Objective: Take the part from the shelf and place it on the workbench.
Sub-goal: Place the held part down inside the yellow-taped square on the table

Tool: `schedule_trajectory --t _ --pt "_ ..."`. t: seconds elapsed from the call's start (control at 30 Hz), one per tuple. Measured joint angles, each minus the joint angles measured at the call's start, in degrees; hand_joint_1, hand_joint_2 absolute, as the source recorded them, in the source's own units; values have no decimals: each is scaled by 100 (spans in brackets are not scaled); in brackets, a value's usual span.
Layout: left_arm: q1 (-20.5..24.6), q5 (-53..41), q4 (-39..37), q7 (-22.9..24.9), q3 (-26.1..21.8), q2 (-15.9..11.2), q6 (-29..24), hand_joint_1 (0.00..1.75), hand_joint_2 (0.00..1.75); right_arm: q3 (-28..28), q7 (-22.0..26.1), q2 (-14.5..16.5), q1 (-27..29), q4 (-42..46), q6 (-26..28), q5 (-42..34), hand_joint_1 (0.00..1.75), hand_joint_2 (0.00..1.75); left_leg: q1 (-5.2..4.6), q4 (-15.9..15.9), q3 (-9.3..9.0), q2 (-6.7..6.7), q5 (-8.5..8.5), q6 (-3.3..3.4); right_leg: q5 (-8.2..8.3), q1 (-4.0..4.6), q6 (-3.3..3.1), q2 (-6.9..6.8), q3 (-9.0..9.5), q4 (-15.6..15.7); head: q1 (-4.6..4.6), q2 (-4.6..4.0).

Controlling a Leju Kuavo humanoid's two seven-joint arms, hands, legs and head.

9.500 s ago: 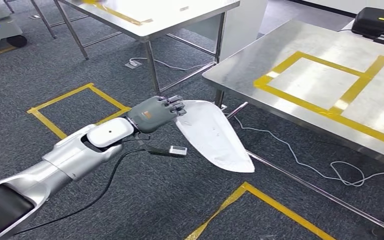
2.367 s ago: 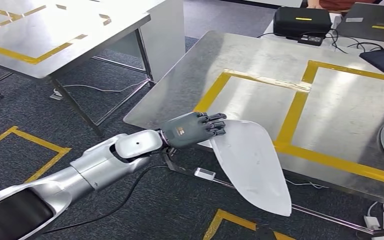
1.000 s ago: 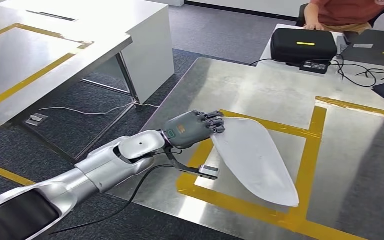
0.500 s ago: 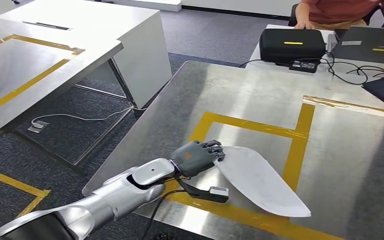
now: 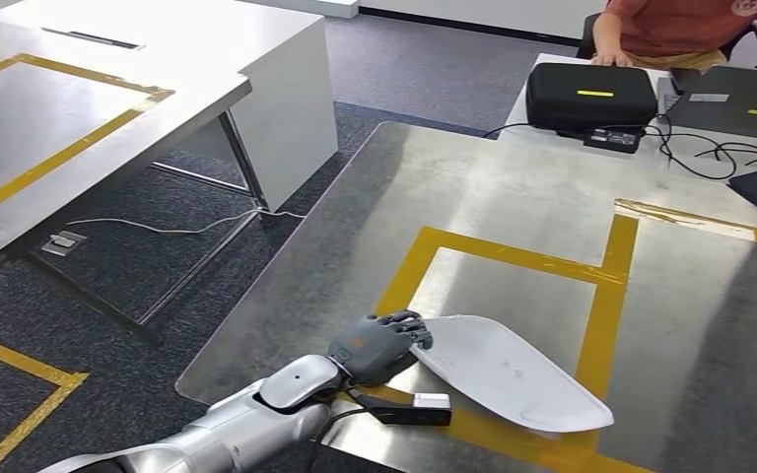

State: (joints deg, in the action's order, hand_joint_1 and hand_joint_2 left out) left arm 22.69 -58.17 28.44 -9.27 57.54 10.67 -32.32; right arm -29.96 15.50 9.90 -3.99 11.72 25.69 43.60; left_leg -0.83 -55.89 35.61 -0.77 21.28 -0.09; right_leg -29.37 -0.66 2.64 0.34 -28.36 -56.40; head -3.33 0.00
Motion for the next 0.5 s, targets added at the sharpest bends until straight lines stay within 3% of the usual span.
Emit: schedule_trajectory --t 0.5 --pt "-78 -62 -49 -46 -330 56 -62 169 175 -93 7 -2 4 0 -33 90 0 0 5 4 -80 -3 17 13 -7 4 24 -5 86 26 -3 0"
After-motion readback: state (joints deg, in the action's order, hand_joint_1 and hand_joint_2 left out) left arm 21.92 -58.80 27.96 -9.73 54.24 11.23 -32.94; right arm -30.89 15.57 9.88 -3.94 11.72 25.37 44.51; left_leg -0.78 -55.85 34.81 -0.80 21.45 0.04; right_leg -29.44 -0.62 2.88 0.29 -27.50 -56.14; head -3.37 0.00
